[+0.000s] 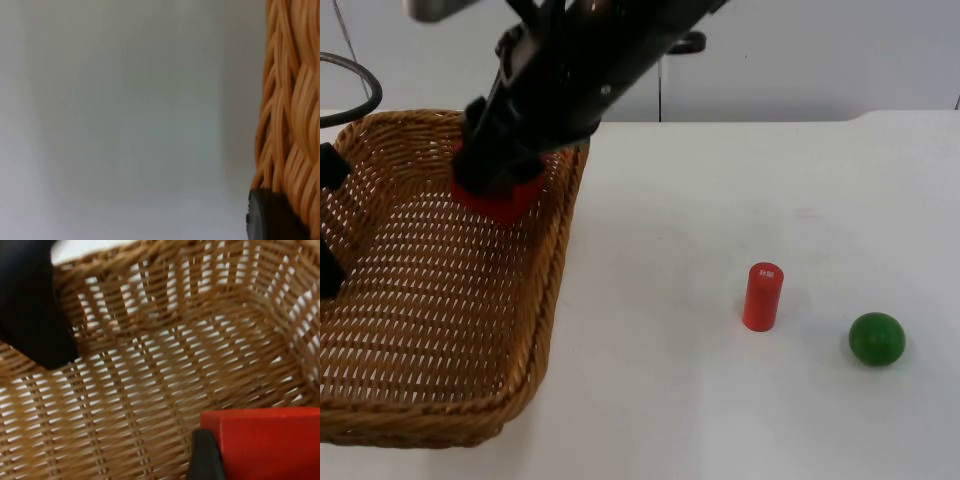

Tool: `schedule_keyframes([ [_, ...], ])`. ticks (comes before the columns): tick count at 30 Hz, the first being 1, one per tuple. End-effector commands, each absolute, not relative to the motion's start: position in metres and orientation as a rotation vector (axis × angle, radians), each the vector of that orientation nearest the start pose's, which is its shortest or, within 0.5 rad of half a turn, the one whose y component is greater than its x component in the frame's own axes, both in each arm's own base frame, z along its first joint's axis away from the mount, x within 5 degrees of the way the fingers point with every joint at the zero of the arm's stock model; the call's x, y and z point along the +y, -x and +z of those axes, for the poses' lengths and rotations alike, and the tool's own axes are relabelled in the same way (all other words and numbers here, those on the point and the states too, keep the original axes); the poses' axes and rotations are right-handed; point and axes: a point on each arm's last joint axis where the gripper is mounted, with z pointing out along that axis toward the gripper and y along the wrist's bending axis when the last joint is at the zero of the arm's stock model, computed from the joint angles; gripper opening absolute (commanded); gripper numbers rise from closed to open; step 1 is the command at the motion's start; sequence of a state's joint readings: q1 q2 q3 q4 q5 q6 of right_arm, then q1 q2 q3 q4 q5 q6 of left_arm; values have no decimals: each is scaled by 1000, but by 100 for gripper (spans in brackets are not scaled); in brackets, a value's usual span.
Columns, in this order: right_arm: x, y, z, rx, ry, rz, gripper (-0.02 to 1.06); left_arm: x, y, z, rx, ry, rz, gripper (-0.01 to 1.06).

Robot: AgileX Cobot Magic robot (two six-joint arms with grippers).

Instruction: Pick up the basket with the left hand and place the object to the left of the red cylinder into the basket with the right hand.

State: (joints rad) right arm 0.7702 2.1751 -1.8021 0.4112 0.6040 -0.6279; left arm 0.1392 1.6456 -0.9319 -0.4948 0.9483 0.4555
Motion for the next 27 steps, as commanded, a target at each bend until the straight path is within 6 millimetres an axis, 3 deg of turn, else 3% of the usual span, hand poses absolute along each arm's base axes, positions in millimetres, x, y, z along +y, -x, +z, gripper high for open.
schedule_keyframes([
  [1, 365, -341, 223, 2045, 1312, 511, 64, 2, -283, 192, 2954, -21, -617, 0],
  [9, 363, -338, 239, 2022, 1314, 517, 69, 2, -283, 192, 2954, -19, -623, 0],
  [11, 354, -332, 266, 1978, 1341, 485, 69, 2, -283, 192, 2954, -19, -623, 0],
  [12, 354, -332, 266, 1978, 1341, 485, 69, 2, -283, 192, 2954, -19, -623, 0],
  [15, 331, -323, 307, 1966, 1351, 450, 69, 2, -283, 192, 2954, -19, -623, 0],
  [18, 295, -316, 351, 2030, 1249, 475, 69, 2, -283, 192, 2953, -24, -622, 0],
  [19, 295, -316, 351, 2030, 1249, 475, 69, 2, -283, 192, 2953, -24, -622, 0],
  [23, 244, -300, 394, 2057, 1144, 469, 69, 2, -283, 192, 2951, -20, -623, 0],
  [25, 233, -296, 398, 2069, 1114, 465, 69, 2, -283, 192, 2951, -20, -623, 0],
  [27, 209, -283, 409, 2068, 1048, 456, 69, 2, -283, 192, 2949, -19, -627, 0],
])
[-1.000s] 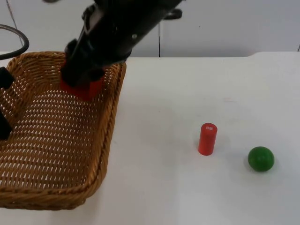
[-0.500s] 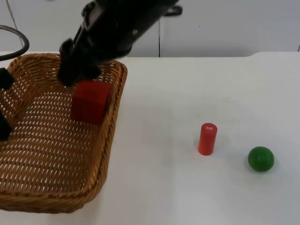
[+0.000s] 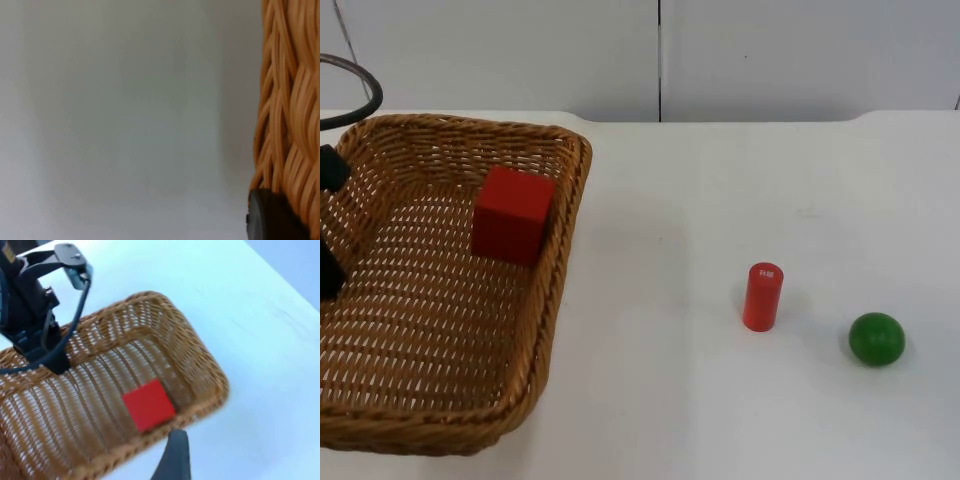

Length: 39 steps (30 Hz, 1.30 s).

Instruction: Pick up the basket with the left hand and place the object to the left of the red cylinder into the basket with the right hand.

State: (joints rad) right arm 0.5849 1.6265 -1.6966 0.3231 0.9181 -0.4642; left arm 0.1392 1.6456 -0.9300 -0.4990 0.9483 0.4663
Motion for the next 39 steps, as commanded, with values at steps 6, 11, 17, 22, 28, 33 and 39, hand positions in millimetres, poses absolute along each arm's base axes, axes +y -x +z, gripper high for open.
schedule_keyframes([
  [6, 156, -247, 412, 2085, 910, 416, 69, 2, -283, 192, 2949, -19, -627, 0],
  [11, 123, -215, 396, 2112, 821, 390, 69, 2, -283, 192, 2948, -21, -629, 0],
  [17, 104, -185, 381, 2063, 778, 347, 69, 2, -283, 192, 2947, -20, -627, 0],
  [22, 95, -168, 375, 2030, 754, 343, 69, 2, -283, 192, 2947, -20, -627, 0],
  [28, 91, -158, 376, 2007, 748, 343, 69, 2, -283, 192, 2947, -20, -627, 0],
  [33, 90, -157, 377, 2003, 743, 345, 69, 2, -283, 192, 2947, -20, -627, 0],
  [39, 90, -156, 377, 2005, 744, 347, 69, 1, -290, 185, 2918, 48, -658, 0],
])
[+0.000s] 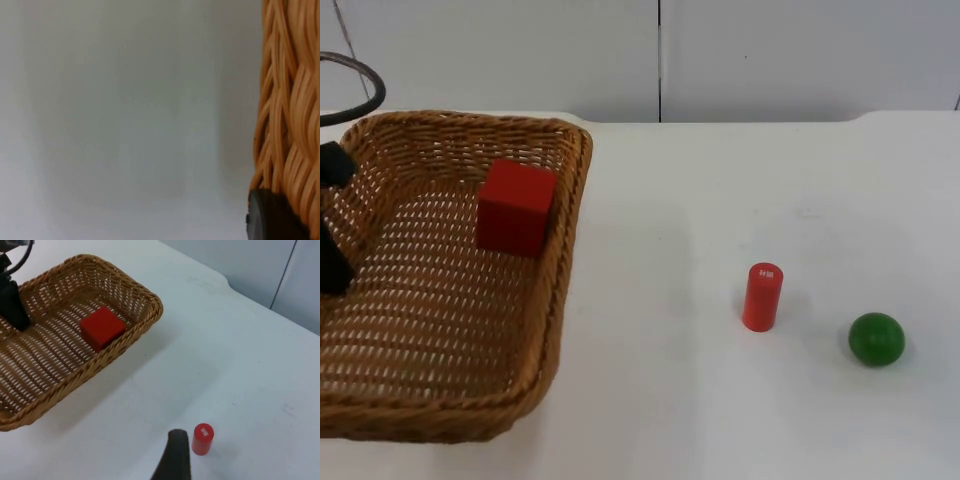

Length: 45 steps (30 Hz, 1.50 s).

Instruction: Pick up the basket with the left hand and place the object to the left of the red cylinder into the basket with the right hand.

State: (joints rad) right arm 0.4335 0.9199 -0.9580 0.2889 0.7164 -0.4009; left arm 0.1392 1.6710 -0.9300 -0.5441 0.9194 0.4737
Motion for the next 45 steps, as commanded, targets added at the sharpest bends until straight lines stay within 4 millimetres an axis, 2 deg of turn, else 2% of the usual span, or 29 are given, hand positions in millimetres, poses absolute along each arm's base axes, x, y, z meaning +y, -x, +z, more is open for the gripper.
schedule_keyframes([
  [1, 90, -156, 377, 2005, 744, 347, 69, 0, -293, 181, 2916, 61, -675, 0],
  [4, 90, -156, 377, 2006, 744, 347, 69, -4, -300, 171, 2910, 62, -706, 0],
  [7, 90, -156, 377, 2008, 746, 348, 69, -17, -322, 152, 2926, 34, -720, 0],
  [9, 90, -156, 377, 2008, 746, 348, 69, -20, -326, 149, 2924, 34, -723, 0],
  [13, 90, -156, 377, 2008, 746, 348, 69, -40, -361, 122, 2920, 17, -742, 0],
  [14, 90, -156, 377, 2008, 746, 348, 69, -40, -361, 122, 2920, 17, -742, 0],
  [19, 90, -156, 377, 2010, 747, 348, 69, -47, -395, 98, 2911, -14, -731, 0],
  [27, 90, -156, 377, 2005, 744, 347, 69, -47, -405, 91, 2896, 3, -721, 1],
  [28, 90, -156, 377, 2005, 744, 347, 69, -47, -405, 90, 2897, -2, -717, 7],
  [29, 90, -156, 377, 2005, 744, 347, 69, -47, -405, 90, 2897, -2, -717, 7],
  [30, 90, -156, 377, 2005, 745, 345, 69, -46, -405, 90, 2900, -4, -713, 13],
  [33, 90, -156, 377, 2005, 745, 345, 69, -46, -404, 91, 2903, -11, -712, 40],
  [34, 90, -156, 377, 2005, 745, 345, 69, -46, -404, 91, 2903, -11, -712, 40],
  [37, 90, -156, 377, 2005, 745, 345, 69, -45, -404, 93, 2907, -52, -676, 71],
  [38, 90, -156, 377, 2005, 745, 345, 69, -43, -404, 95, 2904, -76, -649, 78],
  [39, 90, -156, 377, 2005, 745, 345, 69, -43, -404, 95, 2904, -76, -649, 78],
  [40, 90, -156, 377, 2007, 746, 345, 69, -42, -404, 102, 2890, -102, -616, 86],
  [41, 90, -156, 377, 2007, 746, 345, 69, -41, -404, 107, 2881, -114, -602, 90],
  [43, 90, -156, 377, 2007, 746, 345, 69, -39, -404, 123, 2850, -140, -568, 93],
  [44, 90, -156, 377, 2007, 746, 345, 69, -39, -404, 123, 2850, -140, -568, 93],
  [45, 90, -156, 377, 2007, 746, 345, 69, -35, -404, 134, 2826, -130, -549, 93],
])
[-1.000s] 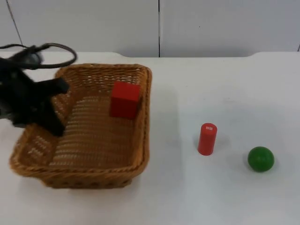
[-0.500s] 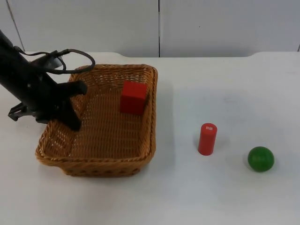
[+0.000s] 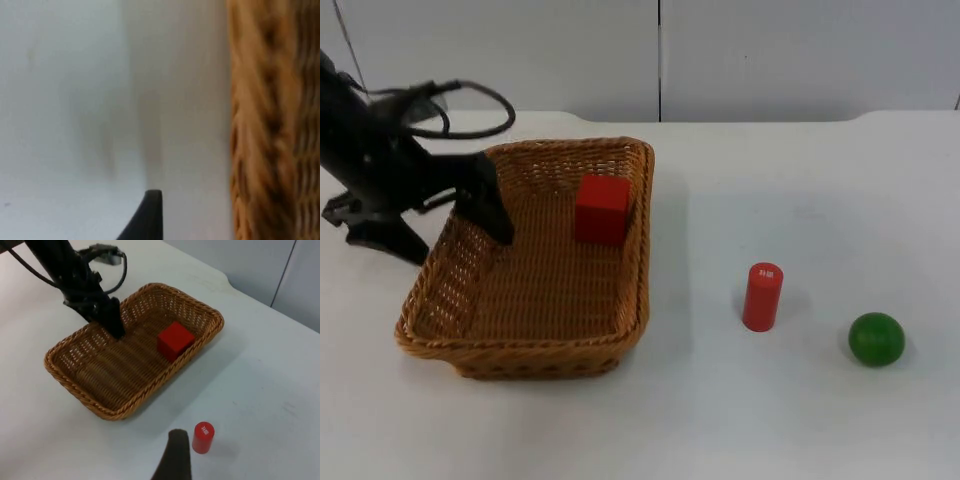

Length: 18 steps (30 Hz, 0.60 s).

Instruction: Pick up the basket with the left hand and place the object to the left of the red cylinder into the basket with the right hand.

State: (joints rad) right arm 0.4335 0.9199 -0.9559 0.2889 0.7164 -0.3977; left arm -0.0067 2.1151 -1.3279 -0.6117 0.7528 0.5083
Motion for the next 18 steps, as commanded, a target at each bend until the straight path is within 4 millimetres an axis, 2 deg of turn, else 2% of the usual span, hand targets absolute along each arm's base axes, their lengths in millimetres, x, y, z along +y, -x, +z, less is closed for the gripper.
schedule_keyframes([
  [1, 90, -156, 377, 2007, 746, 345, 69, -34, -404, 144, 2806, -123, -539, 93],
  [2, 90, -156, 377, 2007, 747, 343, 69, -33, -403, 151, 2793, -120, -533, 93],
  [4, 90, -156, 377, 2006, 749, 337, 69, -22, -398, 186, 2734, -58, -484, 93],
  [5, 90, -156, 377, 2006, 749, 337, 69, -22, -398, 186, 2734, -58, -484, 93],
  [6, 89, -157, 376, 2007, 755, 325, 69, -19, -395, 198, 2716, -44, -469, 93],
  [9, 89, -157, 376, 2006, 756, 320, 69, -15, -382, 238, 2637, -90, -419, 93],
  [10, 89, -157, 376, 2006, 756, 320, 69, -15, -382, 238, 2637, -90, -419, 93],
  [13, 89, -157, 376, 2006, 756, 320, 69, -14, -369, 274, 2550, -112, -380, 93],
  [16, 89, -157, 376, 2005, 755, 320, 69, -15, -356, 299, 2488, -114, -369, 93],
  [18, 89, -157, 377, 2003, 754, 320, 69, -15, -351, 303, 2477, -120, -357, 93],
])
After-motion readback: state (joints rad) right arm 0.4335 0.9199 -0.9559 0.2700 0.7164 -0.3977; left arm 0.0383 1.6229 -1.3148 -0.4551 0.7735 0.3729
